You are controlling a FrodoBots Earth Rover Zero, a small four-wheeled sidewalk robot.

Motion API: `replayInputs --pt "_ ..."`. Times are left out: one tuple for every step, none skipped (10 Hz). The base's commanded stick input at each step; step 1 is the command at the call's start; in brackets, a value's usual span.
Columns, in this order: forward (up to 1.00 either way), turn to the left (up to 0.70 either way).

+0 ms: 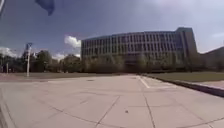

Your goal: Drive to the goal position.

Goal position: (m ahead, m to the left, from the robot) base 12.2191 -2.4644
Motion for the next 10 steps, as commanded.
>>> replayInputs --pt "0.70 -0.04" --pt "0.70 -0.07" --pt "0.70 -0.09" --pt "0.70 -0.10" --pt "0.70 -0.12" --pt "0.70 -0.14" --pt "0.70 -0.16" --pt "0.70 -0.18" --pt "0.70 -0.18" --pt "0.70 -0.18"
